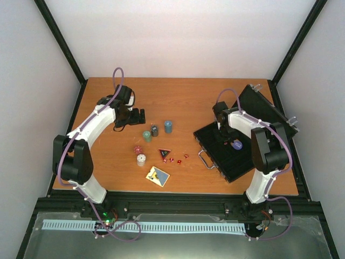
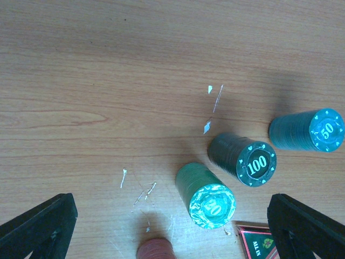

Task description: Pack up texas hold em set

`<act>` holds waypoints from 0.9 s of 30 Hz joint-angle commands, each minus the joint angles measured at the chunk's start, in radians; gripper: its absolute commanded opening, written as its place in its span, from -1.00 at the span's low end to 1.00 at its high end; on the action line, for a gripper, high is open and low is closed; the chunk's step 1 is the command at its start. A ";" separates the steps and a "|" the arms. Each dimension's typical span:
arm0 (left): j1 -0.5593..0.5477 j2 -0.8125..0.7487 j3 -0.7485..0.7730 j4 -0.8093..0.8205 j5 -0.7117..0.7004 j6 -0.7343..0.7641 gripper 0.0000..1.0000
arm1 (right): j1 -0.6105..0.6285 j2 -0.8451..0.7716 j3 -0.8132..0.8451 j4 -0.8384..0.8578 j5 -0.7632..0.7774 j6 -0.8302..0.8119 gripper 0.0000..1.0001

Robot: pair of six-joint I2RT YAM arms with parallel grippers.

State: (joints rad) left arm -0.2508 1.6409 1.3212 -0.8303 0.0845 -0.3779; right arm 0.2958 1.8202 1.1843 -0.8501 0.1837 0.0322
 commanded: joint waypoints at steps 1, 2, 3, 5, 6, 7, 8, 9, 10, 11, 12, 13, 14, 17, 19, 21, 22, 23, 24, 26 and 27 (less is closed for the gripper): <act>-0.002 0.013 0.033 0.010 0.013 0.009 1.00 | -0.006 0.002 0.001 0.029 -0.006 -0.001 -0.22; -0.002 0.014 0.033 0.009 0.013 0.007 0.99 | -0.006 -0.006 0.001 0.030 -0.010 -0.001 -0.15; -0.002 0.016 0.034 0.009 0.015 0.008 1.00 | -0.007 -0.014 0.002 0.030 -0.014 0.000 -0.10; -0.002 0.018 0.037 0.009 0.014 0.007 0.99 | -0.007 -0.035 0.006 0.030 -0.027 0.000 -0.03; -0.002 0.019 0.040 0.008 0.014 0.008 1.00 | -0.006 -0.045 0.011 0.026 -0.039 0.000 -0.01; -0.002 0.020 0.043 0.008 0.015 0.007 0.99 | -0.006 -0.055 0.019 0.023 -0.051 0.001 0.01; -0.002 0.022 0.047 0.006 0.013 0.008 0.99 | -0.007 -0.065 0.031 0.018 -0.067 0.001 0.01; -0.002 0.024 0.052 0.005 0.014 0.009 0.99 | -0.006 -0.081 0.041 0.015 -0.088 0.002 0.02; -0.002 0.027 0.054 0.005 0.013 0.008 0.99 | -0.006 -0.093 0.051 0.010 -0.109 0.002 0.02; -0.002 0.027 0.056 0.005 0.014 0.009 0.99 | -0.005 -0.104 0.062 0.005 -0.130 0.003 0.03; -0.002 0.028 0.058 0.006 0.015 0.007 0.99 | -0.004 -0.117 0.073 0.001 -0.149 0.005 0.04; -0.002 0.030 0.059 0.005 0.016 0.008 0.99 | -0.002 -0.125 0.086 -0.006 -0.160 0.007 0.05; -0.001 0.031 0.059 0.006 0.018 0.006 0.99 | -0.001 -0.135 0.098 -0.012 -0.174 0.009 0.06; -0.002 0.031 0.060 0.009 0.027 0.002 0.99 | 0.004 -0.135 0.118 -0.036 -0.212 0.011 0.07; -0.002 0.030 0.062 0.011 0.032 0.001 0.99 | 0.006 -0.128 0.106 -0.043 -0.228 0.020 0.08; -0.002 0.028 0.064 0.009 0.031 0.000 1.00 | 0.006 -0.124 0.074 -0.033 -0.233 0.038 0.09; -0.002 0.027 0.064 0.009 0.031 0.000 0.99 | 0.006 -0.117 0.060 -0.031 -0.238 0.048 0.10; -0.002 0.025 0.063 0.008 0.029 0.001 0.99 | 0.006 -0.112 0.047 -0.028 -0.249 0.059 0.11; -0.002 0.025 0.062 0.008 0.030 0.001 0.99 | 0.006 -0.106 0.034 -0.024 -0.267 0.070 0.11; -0.002 0.022 0.062 0.007 0.026 0.003 1.00 | 0.006 -0.100 0.012 -0.018 -0.276 0.094 0.11; -0.002 0.020 0.062 0.007 0.025 0.005 0.99 | 0.006 -0.098 0.004 -0.017 -0.271 0.108 0.11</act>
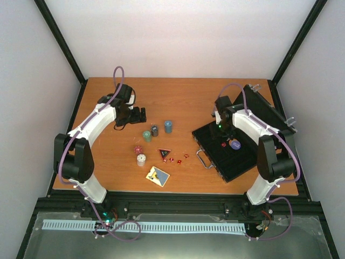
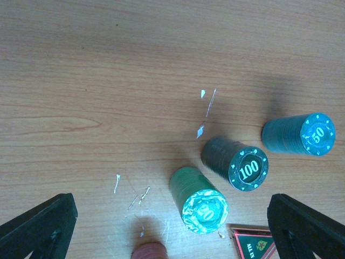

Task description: Pack up texas hold em set

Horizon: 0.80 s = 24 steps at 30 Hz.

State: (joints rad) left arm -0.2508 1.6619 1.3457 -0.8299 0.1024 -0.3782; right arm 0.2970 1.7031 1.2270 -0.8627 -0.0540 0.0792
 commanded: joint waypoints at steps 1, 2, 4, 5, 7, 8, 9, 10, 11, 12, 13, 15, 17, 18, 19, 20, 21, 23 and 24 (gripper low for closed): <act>-0.002 -0.002 0.036 0.005 0.006 0.005 0.99 | 0.005 0.021 -0.043 -0.004 -0.030 0.068 0.11; -0.002 -0.002 0.036 0.006 0.007 0.004 1.00 | 0.005 0.024 -0.048 -0.005 -0.028 0.071 0.11; -0.002 0.001 0.036 0.006 0.008 0.005 0.99 | 0.005 0.028 -0.052 -0.007 -0.022 0.075 0.11; -0.002 0.002 0.037 0.006 0.008 0.005 0.99 | 0.005 0.032 -0.052 -0.009 -0.016 0.077 0.11; -0.002 0.001 0.036 0.008 0.008 0.005 0.99 | 0.004 0.040 -0.053 -0.013 -0.009 0.079 0.11; -0.002 0.002 0.036 0.007 0.008 0.005 0.99 | 0.005 0.044 -0.056 -0.016 -0.004 0.082 0.11; -0.002 0.002 0.035 0.008 0.008 0.007 0.99 | 0.005 0.046 -0.058 -0.016 -0.003 0.083 0.11; -0.002 0.000 0.034 0.008 0.008 0.007 0.99 | 0.005 0.049 -0.062 -0.014 -0.002 0.085 0.11; -0.003 -0.001 0.033 0.008 0.008 0.006 0.99 | 0.005 0.052 -0.064 -0.014 0.001 0.086 0.11; -0.002 -0.002 0.031 0.007 0.008 0.005 1.00 | 0.005 0.057 -0.067 -0.012 0.003 0.087 0.11; -0.002 -0.001 0.029 0.008 0.007 0.005 1.00 | 0.005 0.062 -0.069 -0.011 0.003 0.087 0.12; -0.002 -0.003 0.029 0.007 0.005 0.006 0.99 | 0.005 0.076 -0.074 -0.012 0.003 0.089 0.12; -0.002 -0.003 0.029 0.008 0.003 0.007 0.99 | 0.005 0.084 -0.081 -0.007 0.004 0.091 0.12; -0.002 -0.004 0.027 0.008 0.001 0.007 0.99 | 0.005 0.088 -0.086 -0.003 0.009 0.093 0.12; -0.002 -0.003 0.028 0.007 0.002 0.007 0.99 | 0.005 0.090 -0.087 -0.001 0.016 0.094 0.12; -0.002 -0.004 0.028 0.007 0.002 0.008 0.99 | 0.005 0.092 -0.087 0.000 0.021 0.095 0.12; -0.003 -0.002 0.028 0.007 0.003 0.008 0.99 | 0.005 0.092 -0.085 0.003 0.026 0.094 0.12; -0.002 0.000 0.030 0.007 0.002 0.008 1.00 | 0.005 0.090 -0.082 0.006 0.028 0.090 0.11; -0.002 0.001 0.031 0.008 0.002 0.010 0.99 | 0.005 0.088 -0.081 0.009 0.025 0.088 0.12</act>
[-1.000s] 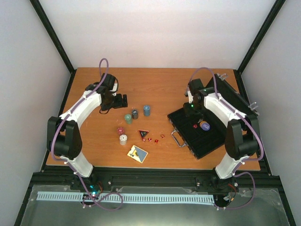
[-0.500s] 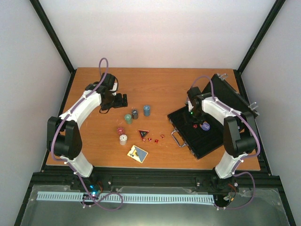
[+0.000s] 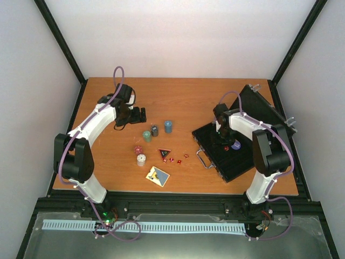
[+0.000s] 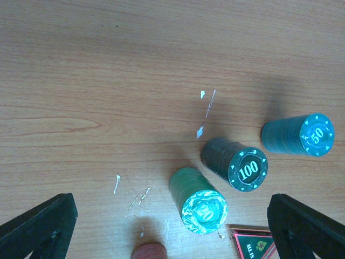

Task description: Pack up texas hold em set

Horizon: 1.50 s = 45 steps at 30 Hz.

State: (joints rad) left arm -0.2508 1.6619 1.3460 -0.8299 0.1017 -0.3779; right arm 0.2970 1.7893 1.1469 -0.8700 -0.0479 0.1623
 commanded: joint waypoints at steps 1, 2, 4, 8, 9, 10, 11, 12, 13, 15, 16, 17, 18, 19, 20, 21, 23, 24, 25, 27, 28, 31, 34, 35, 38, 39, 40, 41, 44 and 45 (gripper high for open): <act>-0.002 0.002 0.031 0.007 0.003 0.009 1.00 | 0.005 0.000 0.001 0.018 0.021 0.002 0.12; -0.002 0.004 0.032 0.007 0.003 0.008 0.99 | 0.005 -0.001 0.002 0.016 0.028 0.000 0.12; -0.002 0.004 0.033 0.008 0.004 0.007 0.99 | 0.005 0.003 0.005 0.009 0.048 -0.004 0.12; -0.003 0.006 0.035 0.008 0.006 0.008 1.00 | 0.005 -0.003 0.002 -0.017 0.094 0.000 0.11; -0.002 0.006 0.034 0.008 0.006 0.008 0.99 | 0.005 -0.007 0.003 -0.025 0.094 0.000 0.11; -0.002 0.006 0.035 0.006 0.006 0.007 0.99 | 0.005 -0.015 0.006 -0.028 0.083 -0.003 0.11; -0.003 0.005 0.035 0.006 0.006 0.008 0.99 | 0.005 -0.027 0.008 -0.027 0.069 -0.007 0.11; -0.002 0.004 0.034 0.006 0.004 0.008 0.99 | 0.004 -0.044 0.010 -0.018 0.044 -0.013 0.11; -0.002 0.005 0.034 0.006 0.005 0.009 0.99 | 0.005 -0.060 0.013 -0.011 0.031 -0.017 0.11; -0.002 0.007 0.035 0.006 0.005 0.008 0.99 | 0.005 -0.094 0.027 -0.010 0.025 -0.014 0.11; -0.002 0.007 0.035 0.005 0.006 0.007 0.99 | 0.005 -0.102 0.036 -0.015 0.023 -0.012 0.11; -0.002 0.008 0.037 0.005 0.007 0.007 0.99 | 0.005 -0.109 0.042 -0.022 0.020 -0.009 0.11; -0.002 0.009 0.038 0.004 0.009 0.007 1.00 | 0.005 -0.114 0.046 -0.030 0.014 -0.009 0.11; -0.002 0.009 0.039 0.005 0.008 0.008 0.99 | 0.005 -0.117 0.046 -0.039 0.008 -0.008 0.11; -0.002 0.007 0.038 0.005 0.008 0.008 0.99 | 0.005 -0.119 0.042 -0.046 0.006 -0.006 0.11; -0.002 0.007 0.038 0.005 0.006 0.007 0.99 | 0.005 -0.123 0.036 -0.053 0.003 -0.006 0.11; -0.002 0.008 0.036 0.005 0.006 0.008 1.00 | 0.005 -0.125 0.019 -0.064 0.000 -0.006 0.11; -0.002 0.009 0.035 0.005 0.007 0.007 0.99 | 0.005 -0.125 0.009 -0.068 -0.002 -0.005 0.11; -0.002 0.010 0.033 0.005 0.008 0.008 0.99 | 0.005 -0.126 0.001 -0.071 -0.004 -0.003 0.11; -0.002 0.011 0.034 0.005 0.009 0.007 1.00 | 0.005 -0.129 -0.015 -0.078 0.009 0.005 0.11; -0.002 0.010 0.034 0.005 0.009 0.007 1.00 | 0.005 -0.128 -0.018 -0.080 0.018 0.009 0.12; -0.002 0.012 0.033 0.005 0.010 0.009 1.00 | 0.005 -0.125 -0.021 -0.087 0.046 0.020 0.12; -0.002 0.015 0.030 0.005 0.011 0.009 0.99 | 0.005 -0.119 -0.017 -0.087 0.077 0.030 0.12; -0.002 0.016 0.030 0.007 0.012 0.009 1.00 | 0.005 -0.118 -0.018 -0.085 0.084 0.031 0.12; -0.002 0.016 0.030 0.007 0.011 0.009 0.99 | 0.005 -0.105 -0.021 -0.078 0.102 0.030 0.12; -0.002 0.016 0.030 0.008 0.011 0.010 0.99 | 0.005 -0.098 -0.022 -0.077 0.108 0.030 0.12; -0.002 0.018 0.031 0.007 0.009 0.010 0.99 | 0.004 -0.089 -0.025 -0.077 0.111 0.028 0.12; -0.002 0.018 0.031 0.006 0.008 0.009 0.99 | 0.005 -0.084 -0.028 -0.075 0.112 0.027 0.12; -0.002 0.017 0.032 0.005 0.003 0.011 0.99 | 0.005 -0.077 -0.038 -0.072 0.110 0.027 0.12; -0.002 0.018 0.032 0.005 0.001 0.011 1.00 | 0.005 -0.077 -0.042 -0.072 0.108 0.026 0.12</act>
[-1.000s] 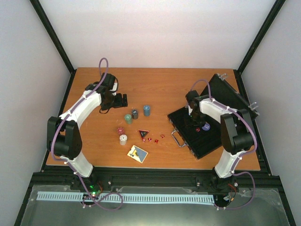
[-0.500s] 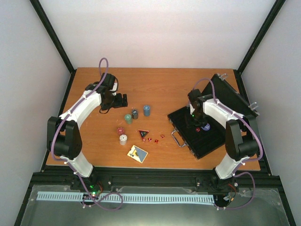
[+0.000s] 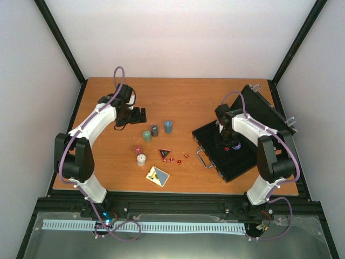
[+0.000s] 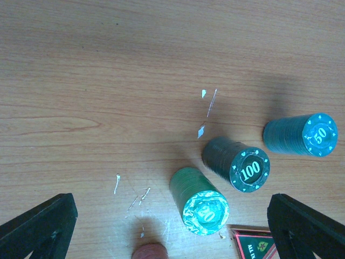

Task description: Pack up texas hold em set

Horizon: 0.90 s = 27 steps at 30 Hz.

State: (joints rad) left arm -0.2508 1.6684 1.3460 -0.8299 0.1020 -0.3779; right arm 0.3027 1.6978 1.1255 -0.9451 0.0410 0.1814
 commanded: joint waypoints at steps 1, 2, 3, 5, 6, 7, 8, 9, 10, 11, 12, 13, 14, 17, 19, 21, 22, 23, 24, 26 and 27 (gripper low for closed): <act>-0.002 0.012 0.032 0.005 -0.001 0.011 0.99 | -0.001 0.017 -0.022 0.003 0.014 0.006 0.12; -0.002 0.013 0.032 0.004 0.001 0.011 0.99 | -0.001 0.018 -0.022 0.003 0.006 0.004 0.12; -0.002 0.014 0.034 0.004 0.002 0.011 0.99 | -0.001 0.019 -0.024 0.003 -0.002 0.002 0.12; -0.002 0.017 0.034 0.004 0.001 0.010 0.99 | -0.001 0.023 -0.024 0.003 -0.009 -0.003 0.12; -0.002 0.017 0.034 0.005 0.001 0.009 0.99 | -0.001 0.026 -0.024 0.004 -0.017 -0.007 0.12; -0.002 0.019 0.034 0.005 0.001 0.009 1.00 | -0.001 0.025 -0.023 0.007 -0.027 -0.012 0.12; -0.002 0.020 0.034 0.004 0.001 0.009 0.99 | -0.001 0.025 -0.022 0.013 -0.039 -0.017 0.12; -0.002 0.021 0.033 0.005 0.002 0.009 0.99 | -0.001 0.021 -0.020 0.018 -0.055 -0.023 0.12; -0.002 0.022 0.034 0.005 0.001 0.009 0.99 | -0.001 0.016 -0.016 0.023 -0.072 -0.026 0.12; -0.002 0.021 0.035 0.005 0.002 0.010 1.00 | -0.001 0.010 -0.014 0.026 -0.085 -0.026 0.12; -0.002 0.021 0.034 0.004 0.001 0.010 1.00 | -0.001 0.004 -0.009 0.028 -0.096 -0.026 0.12; -0.002 0.021 0.035 0.005 0.001 0.011 1.00 | -0.001 -0.001 -0.003 0.028 -0.107 -0.028 0.12; -0.002 0.021 0.033 0.004 0.001 0.011 0.99 | -0.001 -0.006 0.002 0.028 -0.115 -0.029 0.12; -0.002 0.023 0.032 0.007 0.004 0.009 0.99 | -0.001 -0.012 0.014 0.033 -0.131 -0.032 0.12; -0.002 0.023 0.031 0.009 0.008 0.008 1.00 | -0.001 -0.010 0.021 0.042 -0.112 -0.030 0.12; -0.002 0.021 0.033 0.008 0.009 0.008 1.00 | -0.001 -0.002 0.032 0.046 -0.086 -0.029 0.12; -0.002 0.020 0.032 0.009 0.010 0.009 1.00 | -0.001 0.000 0.039 0.051 -0.076 -0.030 0.12; -0.002 0.018 0.032 0.008 0.007 0.011 1.00 | -0.001 0.003 0.046 0.050 -0.063 -0.030 0.12; -0.002 0.018 0.031 0.007 0.007 0.010 0.99 | -0.001 0.006 0.053 0.045 -0.051 -0.029 0.11; -0.002 0.013 0.029 0.007 0.006 0.011 0.99 | -0.001 0.005 0.068 0.033 -0.038 -0.026 0.11; -0.002 0.010 0.027 0.008 0.005 0.010 0.99 | -0.001 0.000 0.071 0.029 -0.034 -0.026 0.11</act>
State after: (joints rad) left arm -0.2508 1.6840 1.3460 -0.8299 0.1020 -0.3779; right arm 0.3016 1.7100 1.1549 -0.9127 -0.0303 0.1608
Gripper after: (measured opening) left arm 0.997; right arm 0.558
